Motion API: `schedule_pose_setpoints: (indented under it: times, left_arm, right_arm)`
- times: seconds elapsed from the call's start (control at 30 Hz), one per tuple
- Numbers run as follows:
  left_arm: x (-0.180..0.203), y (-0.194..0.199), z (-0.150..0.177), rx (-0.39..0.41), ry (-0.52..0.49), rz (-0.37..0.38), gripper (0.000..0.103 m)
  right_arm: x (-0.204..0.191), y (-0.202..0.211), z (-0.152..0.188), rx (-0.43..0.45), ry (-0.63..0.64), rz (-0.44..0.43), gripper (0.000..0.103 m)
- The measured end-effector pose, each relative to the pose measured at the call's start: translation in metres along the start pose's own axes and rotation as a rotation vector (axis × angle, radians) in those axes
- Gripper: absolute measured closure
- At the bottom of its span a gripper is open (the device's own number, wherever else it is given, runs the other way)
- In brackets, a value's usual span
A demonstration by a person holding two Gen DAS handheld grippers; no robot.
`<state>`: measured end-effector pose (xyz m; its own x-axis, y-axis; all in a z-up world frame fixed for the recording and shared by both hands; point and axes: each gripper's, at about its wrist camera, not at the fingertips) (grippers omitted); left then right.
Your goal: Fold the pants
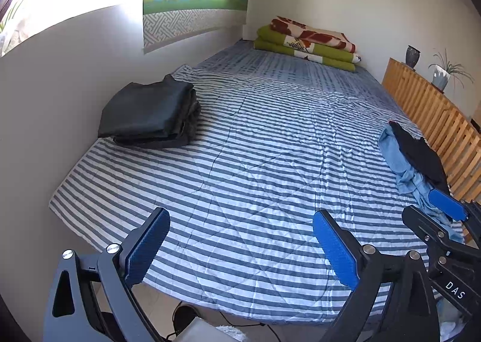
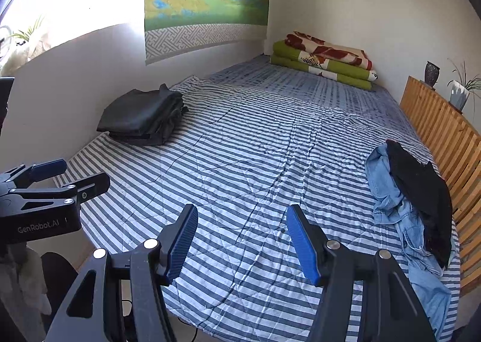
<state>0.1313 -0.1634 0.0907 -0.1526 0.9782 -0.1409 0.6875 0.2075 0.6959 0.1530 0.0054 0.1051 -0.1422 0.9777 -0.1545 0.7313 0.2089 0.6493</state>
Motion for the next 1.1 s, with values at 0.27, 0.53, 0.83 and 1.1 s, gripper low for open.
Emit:
schedule_pose_setpoints:
  times: [0.27, 0.53, 0.83, 1.1]
  left_arm:
    - [0.008, 0.009, -0.001, 0.025, -0.018, -0.005, 0.005]
    - [0.008, 0.013, 0.000, 0.028, -0.009, -0.010, 0.005]
    - [0.005, 0.015, 0.000, 0.030, 0.005, -0.014, 0.004]
    - [0.000, 0.013, 0.000, 0.021, 0.009, -0.008, 0.004]
  right_arm:
    - [0.004, 0.001, 0.002, 0.005, -0.010, 0.009, 0.045]
    - [0.000, 0.006, 0.003, 0.014, -0.003, 0.011, 0.045]
    - [-0.001, 0.009, 0.004, 0.018, -0.002, 0.007, 0.045]
    - [-0.004, 0.009, 0.005, 0.017, 0.010, 0.011, 0.045]
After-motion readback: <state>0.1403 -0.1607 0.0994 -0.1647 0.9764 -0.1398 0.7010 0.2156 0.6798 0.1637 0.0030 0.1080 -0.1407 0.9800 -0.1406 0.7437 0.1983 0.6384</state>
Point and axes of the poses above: each gripper's, at about its wrist camera, not at the fingertips, and y roughly against the way its jaws point, x to its right, z to its underside, and after that the axes turned 15 degrees about -z, right-handed
